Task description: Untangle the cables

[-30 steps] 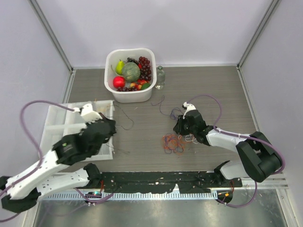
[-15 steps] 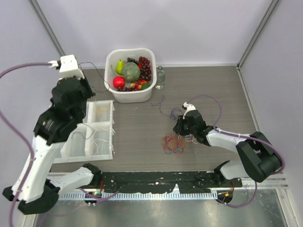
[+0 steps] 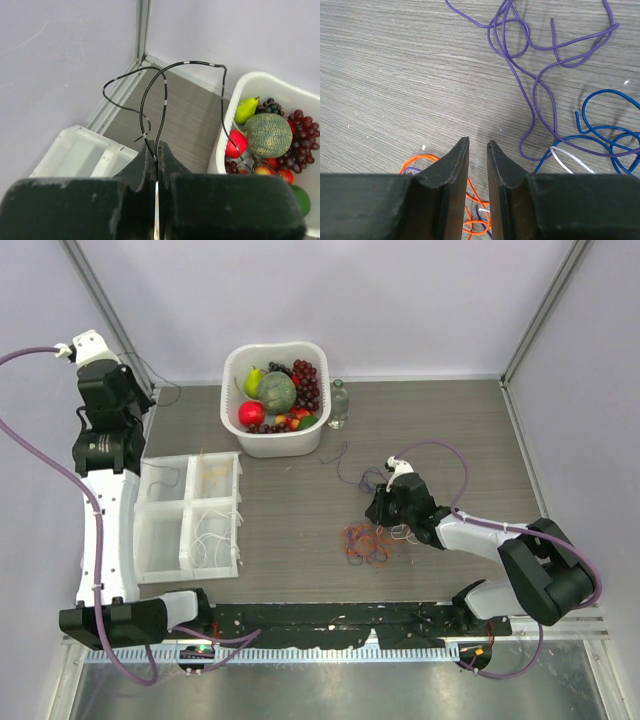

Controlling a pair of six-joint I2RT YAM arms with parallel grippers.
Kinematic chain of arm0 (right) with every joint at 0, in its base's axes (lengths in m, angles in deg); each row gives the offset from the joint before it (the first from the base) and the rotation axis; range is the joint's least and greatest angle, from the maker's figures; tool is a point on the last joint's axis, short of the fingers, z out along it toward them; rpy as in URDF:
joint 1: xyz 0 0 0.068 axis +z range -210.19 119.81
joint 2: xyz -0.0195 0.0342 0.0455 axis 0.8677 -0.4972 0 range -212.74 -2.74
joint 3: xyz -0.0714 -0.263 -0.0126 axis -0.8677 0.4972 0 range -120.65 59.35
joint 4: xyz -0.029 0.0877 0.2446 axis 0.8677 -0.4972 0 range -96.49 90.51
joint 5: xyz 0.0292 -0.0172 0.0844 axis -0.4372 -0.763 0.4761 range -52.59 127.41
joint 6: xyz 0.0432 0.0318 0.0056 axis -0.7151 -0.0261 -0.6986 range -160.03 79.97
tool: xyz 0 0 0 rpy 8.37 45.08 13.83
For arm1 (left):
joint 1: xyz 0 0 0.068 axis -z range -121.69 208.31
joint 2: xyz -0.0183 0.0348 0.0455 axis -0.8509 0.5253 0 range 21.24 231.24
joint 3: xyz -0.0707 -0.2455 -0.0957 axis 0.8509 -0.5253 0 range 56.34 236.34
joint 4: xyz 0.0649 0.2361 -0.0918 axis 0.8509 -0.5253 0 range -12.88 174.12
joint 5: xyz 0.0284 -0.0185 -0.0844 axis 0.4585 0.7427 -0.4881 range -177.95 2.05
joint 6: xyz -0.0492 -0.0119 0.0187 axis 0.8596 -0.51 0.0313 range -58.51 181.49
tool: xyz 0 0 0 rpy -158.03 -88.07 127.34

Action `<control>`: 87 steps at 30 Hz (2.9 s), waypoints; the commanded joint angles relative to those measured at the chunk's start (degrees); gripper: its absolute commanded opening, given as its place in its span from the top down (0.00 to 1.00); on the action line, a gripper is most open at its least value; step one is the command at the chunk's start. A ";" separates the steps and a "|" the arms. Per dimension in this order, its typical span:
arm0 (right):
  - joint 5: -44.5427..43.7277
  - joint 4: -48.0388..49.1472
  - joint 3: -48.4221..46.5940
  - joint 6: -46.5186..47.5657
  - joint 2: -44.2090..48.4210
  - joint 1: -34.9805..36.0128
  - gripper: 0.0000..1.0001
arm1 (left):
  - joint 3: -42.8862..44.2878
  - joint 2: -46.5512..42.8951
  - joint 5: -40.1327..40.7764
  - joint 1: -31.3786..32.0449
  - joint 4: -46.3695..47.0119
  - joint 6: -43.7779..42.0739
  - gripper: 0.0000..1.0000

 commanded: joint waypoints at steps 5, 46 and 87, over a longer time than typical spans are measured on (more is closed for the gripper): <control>0.47 2.14 -0.16 0.80 1.59 -0.13 0.73 | -12.00 -0.56 -1.77 -3.68 13.84 3.21 1.00; 1.61 2.75 0.98 0.01 3.97 -1.01 0.74 | -32.67 3.13 4.45 -9.48 12.27 22.91 1.00; 2.41 4.25 1.78 -0.52 3.35 -1.72 0.74 | -27.93 9.19 4.47 -10.36 9.31 26.76 1.00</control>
